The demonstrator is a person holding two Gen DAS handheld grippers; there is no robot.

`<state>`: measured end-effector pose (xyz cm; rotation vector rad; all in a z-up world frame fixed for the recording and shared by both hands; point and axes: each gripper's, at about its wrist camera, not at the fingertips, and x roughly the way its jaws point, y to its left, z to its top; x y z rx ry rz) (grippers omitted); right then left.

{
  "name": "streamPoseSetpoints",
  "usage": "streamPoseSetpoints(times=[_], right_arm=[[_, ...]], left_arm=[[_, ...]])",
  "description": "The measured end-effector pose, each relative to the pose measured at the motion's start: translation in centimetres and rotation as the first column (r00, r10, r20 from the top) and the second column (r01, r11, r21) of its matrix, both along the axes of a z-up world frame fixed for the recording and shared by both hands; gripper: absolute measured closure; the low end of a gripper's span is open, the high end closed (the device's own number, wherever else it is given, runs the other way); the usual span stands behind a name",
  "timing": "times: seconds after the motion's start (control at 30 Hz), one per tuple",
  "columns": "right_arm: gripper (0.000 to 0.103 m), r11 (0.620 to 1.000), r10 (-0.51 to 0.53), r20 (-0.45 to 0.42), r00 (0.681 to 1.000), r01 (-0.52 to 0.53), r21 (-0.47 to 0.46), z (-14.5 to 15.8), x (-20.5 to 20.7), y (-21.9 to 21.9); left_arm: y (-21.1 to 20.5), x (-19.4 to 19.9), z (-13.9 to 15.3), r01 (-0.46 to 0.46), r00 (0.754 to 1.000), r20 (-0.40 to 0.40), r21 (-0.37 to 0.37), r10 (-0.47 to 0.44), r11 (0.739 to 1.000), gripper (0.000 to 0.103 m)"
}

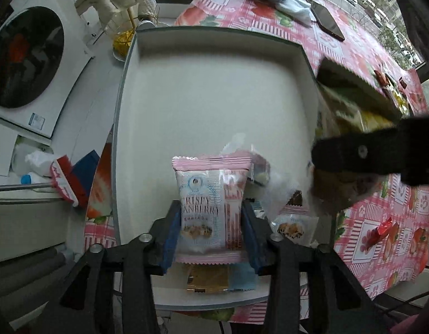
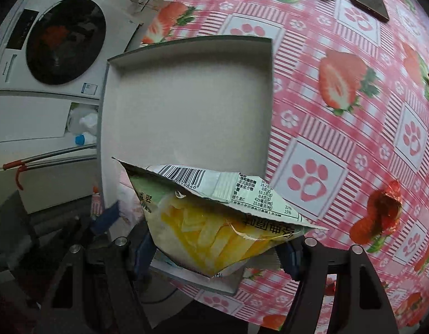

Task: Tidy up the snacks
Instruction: 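Open both tools over white tray to drop chip bag and cranberry packet, then move left tool toward red bar while right tool approaches red twisted candy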

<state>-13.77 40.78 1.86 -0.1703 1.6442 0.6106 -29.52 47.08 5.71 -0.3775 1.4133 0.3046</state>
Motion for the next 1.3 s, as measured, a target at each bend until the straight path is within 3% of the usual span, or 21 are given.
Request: streamPoseSetpoints(times=[0.03,0.07,0.1,0.13,0.37,0.63,0.8,0.93,1.03,1.13,1.2,1.23,1.3], right_arm=[[0.028,1.000,0.001,-0.007,1.000,-0.001,0.006,-0.2,0.0,0.1],[0.019,1.000,0.000,-0.016,1.000,0.000,0.012,-0.2,0.0,0.1],[0.005,1.000,-0.006,-0.025,1.000,0.007,0.019,-0.2,0.0,0.0],[0.002,1.000,-0.012,-0.027,1.000,0.012,0.023,-0.1,0.0,-0.1],[0.001,0.996,-0.088,-0.018,0.996,0.087,-0.014,-0.3,0.4,-3.4],[0.001,0.970,-0.228,-0.035,0.973,0.224,-0.091,-2.3,-0.2,-12.7],[0.001,0.909,-0.401,-0.061,0.914,0.388,-0.154,-4.2,-1.2,-20.8],[0.001,0.813,-0.567,-0.080,0.820,0.542,-0.214,-6.1,-2.8,-28.1],[0.001,0.762,-0.629,-0.080,0.773,0.593,-0.261,-7.6,-4.1,-32.0],[0.001,0.750,-0.629,-0.070,0.774,0.582,-0.315,-9.0,-5.1,-34.7],[0.001,0.757,-0.601,-0.050,0.798,0.548,-0.355,-9.8,-5.9,-35.8],[0.001,0.772,-0.579,-0.045,0.814,0.530,-0.350,-10.3,-6.4,-36.4],[0.001,0.782,-0.580,-0.047,0.813,0.541,-0.309,-10.4,-6.8,-37.1]], left_arm=[[-0.1,0.0,0.0,0.002,1.000,-0.001,-0.002,-0.002,1.000,0.038],[-0.2,-0.1,0.0,0.000,1.000,0.001,-0.001,0.000,1.000,0.024],[-0.2,-0.2,0.1,-0.001,1.000,0.006,0.001,0.001,1.000,0.023],[-0.3,-0.3,0.2,-0.001,1.000,0.012,-0.003,0.001,1.000,0.022],[-0.9,-0.5,-0.2,0.009,1.000,-0.020,-0.008,-0.009,1.000,0.022],[-2.6,-0.5,0.5,0.050,0.999,-0.005,-0.009,-0.050,0.999,0.022],[-4.8,0.2,1.2,0.130,0.991,0.006,0.002,-0.130,0.991,0.022],[-6.9,1.1,1.8,0.215,0.977,0.016,0.007,-0.215,0.977,0.022],[-8.9,1.9,2.2,0.287,0.958,0.017,0.009,-0.287,0.958,0.022],[-10.9,2.4,2.3,0.355,0.935,0.000,0.011,-0.355,0.935,0.022],[-12.3,2.7,2.3,0.403,0.915,-0.019,0.021,-0.402,0.915,0.022],[-12.8,2.9,2.3,0.422,0.907,-0.030,0.026,-0.421,0.906,0.022],[-13.6,3.1,2.3,0.454,0.891,-0.048,0.035,-0.452,0.891,0.022]])
